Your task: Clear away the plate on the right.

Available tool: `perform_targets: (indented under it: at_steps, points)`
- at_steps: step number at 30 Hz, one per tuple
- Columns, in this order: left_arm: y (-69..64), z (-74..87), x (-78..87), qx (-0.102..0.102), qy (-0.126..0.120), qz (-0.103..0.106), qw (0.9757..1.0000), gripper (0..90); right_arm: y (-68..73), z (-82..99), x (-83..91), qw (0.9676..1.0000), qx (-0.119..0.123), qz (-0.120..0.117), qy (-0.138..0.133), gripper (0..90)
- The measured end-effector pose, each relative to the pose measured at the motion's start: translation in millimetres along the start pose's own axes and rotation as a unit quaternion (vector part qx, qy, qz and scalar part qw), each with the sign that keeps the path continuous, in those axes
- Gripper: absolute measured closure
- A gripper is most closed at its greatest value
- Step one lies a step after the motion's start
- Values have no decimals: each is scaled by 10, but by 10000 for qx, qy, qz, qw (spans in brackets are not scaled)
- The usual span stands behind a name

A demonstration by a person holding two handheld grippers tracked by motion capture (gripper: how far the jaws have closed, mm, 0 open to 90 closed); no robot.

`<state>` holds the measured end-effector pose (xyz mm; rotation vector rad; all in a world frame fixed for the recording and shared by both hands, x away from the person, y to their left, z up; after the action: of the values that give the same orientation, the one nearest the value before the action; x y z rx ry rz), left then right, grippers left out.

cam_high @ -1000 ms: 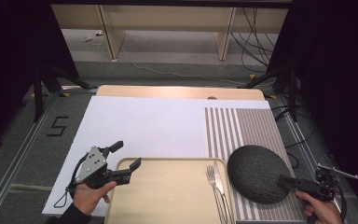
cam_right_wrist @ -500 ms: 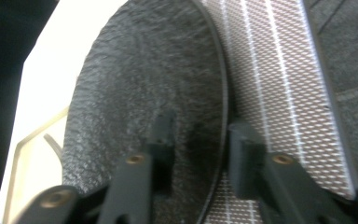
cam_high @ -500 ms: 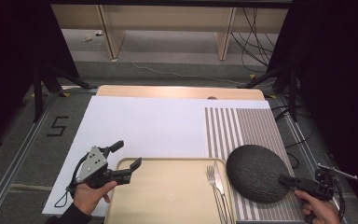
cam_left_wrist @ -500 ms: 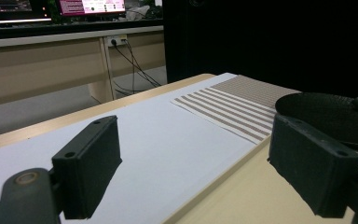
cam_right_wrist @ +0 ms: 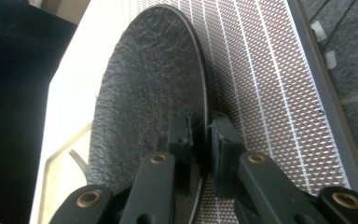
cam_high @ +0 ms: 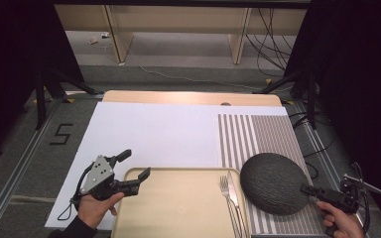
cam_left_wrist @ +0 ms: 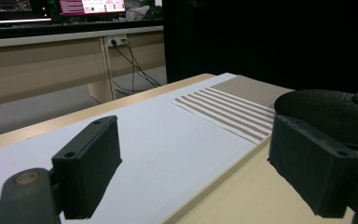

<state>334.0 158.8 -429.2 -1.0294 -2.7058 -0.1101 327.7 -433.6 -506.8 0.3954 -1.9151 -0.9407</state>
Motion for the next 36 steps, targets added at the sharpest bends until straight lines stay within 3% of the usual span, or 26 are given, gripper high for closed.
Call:
perform_targets:
  at_steps: [4,8,25,36]
  points:
    - [1,2,-2,5,6,0,10000,163,12,-18,51,9998,-45,-72,-156,836]
    - [-4,1,-1,-2,10,0,10000,163,27,-33,119,9987,-113,-358,-353,869]
    - [1,1,2,-7,6,-1,10000,163,177,-56,159,9984,183,-241,-476,879]
    - [12,3,3,31,4,-21,10000,163,184,-51,199,9980,119,-249,-565,876]
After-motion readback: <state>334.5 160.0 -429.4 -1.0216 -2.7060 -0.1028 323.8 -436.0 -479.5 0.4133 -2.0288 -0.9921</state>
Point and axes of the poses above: each handheld gripper's, and its own axes: x roughly backward along the jaws, z roughly out of its underside, y roughly to its left, the point moved 4 cm from there along -x, roughly forward along the jaws, and after that the axes turned 6 degrees about y, right-handed, at the moved point
